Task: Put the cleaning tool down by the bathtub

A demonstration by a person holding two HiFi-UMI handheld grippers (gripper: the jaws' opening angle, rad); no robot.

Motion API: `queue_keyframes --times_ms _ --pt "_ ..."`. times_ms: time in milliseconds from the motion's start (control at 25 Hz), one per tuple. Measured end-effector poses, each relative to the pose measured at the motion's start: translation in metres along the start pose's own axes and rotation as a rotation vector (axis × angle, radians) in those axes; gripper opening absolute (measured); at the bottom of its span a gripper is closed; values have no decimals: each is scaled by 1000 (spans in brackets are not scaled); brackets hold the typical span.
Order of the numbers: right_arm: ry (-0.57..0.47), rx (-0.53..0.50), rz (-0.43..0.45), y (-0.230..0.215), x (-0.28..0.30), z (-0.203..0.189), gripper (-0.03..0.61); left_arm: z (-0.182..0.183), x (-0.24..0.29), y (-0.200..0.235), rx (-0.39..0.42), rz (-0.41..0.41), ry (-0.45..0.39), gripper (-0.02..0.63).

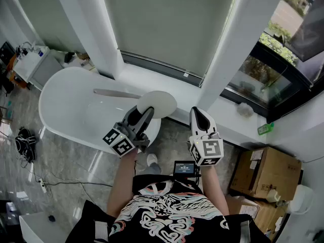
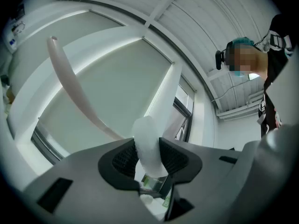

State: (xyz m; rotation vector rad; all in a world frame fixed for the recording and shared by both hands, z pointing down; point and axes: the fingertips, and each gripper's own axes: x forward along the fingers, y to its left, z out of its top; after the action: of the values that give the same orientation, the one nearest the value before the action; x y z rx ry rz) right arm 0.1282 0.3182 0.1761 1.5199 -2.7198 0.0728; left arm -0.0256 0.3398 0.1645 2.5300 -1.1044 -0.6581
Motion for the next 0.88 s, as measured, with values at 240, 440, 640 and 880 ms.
queue_keyframes --times_ms 240,440,640,880 --pt "6 15 0 1 -14 -4 28 -6 -9 -10 3 19 6 140" --pt "11 13 -3 2 -23 -11 28 -6 -12 -18 5 16 -2 140" --pt "2 47 -26 -2 -32 -12 28 -10 -15 -24 -2 19 -3 140" --pt "14 39 -45 -12 -44 -19 28 -18 -13 -32 -10 28 -6 140"
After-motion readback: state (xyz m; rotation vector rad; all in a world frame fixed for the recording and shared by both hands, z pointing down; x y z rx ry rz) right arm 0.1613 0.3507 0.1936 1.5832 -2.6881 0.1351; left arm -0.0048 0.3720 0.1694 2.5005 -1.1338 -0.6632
